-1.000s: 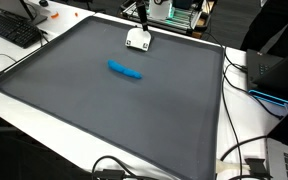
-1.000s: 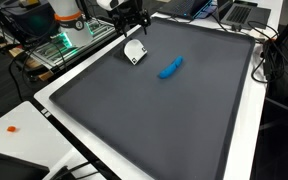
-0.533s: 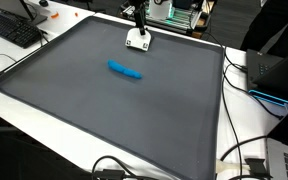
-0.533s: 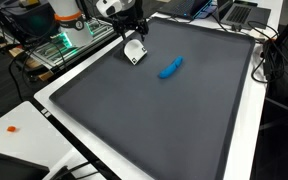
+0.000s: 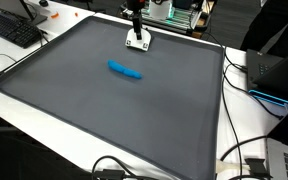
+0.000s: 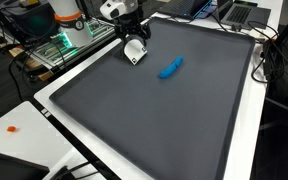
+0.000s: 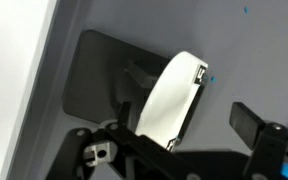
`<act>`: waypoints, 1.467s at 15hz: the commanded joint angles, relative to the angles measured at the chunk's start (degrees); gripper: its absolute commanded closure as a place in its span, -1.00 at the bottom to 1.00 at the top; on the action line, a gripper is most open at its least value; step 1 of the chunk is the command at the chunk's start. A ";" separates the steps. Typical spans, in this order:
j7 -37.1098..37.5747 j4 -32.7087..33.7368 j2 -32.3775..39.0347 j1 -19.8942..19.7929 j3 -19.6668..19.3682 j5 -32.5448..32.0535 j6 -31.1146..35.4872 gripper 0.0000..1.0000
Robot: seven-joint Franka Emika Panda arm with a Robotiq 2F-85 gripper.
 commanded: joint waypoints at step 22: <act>22.30 1.69 -3.47 -0.36 0.20 -12.99 3.15 0.98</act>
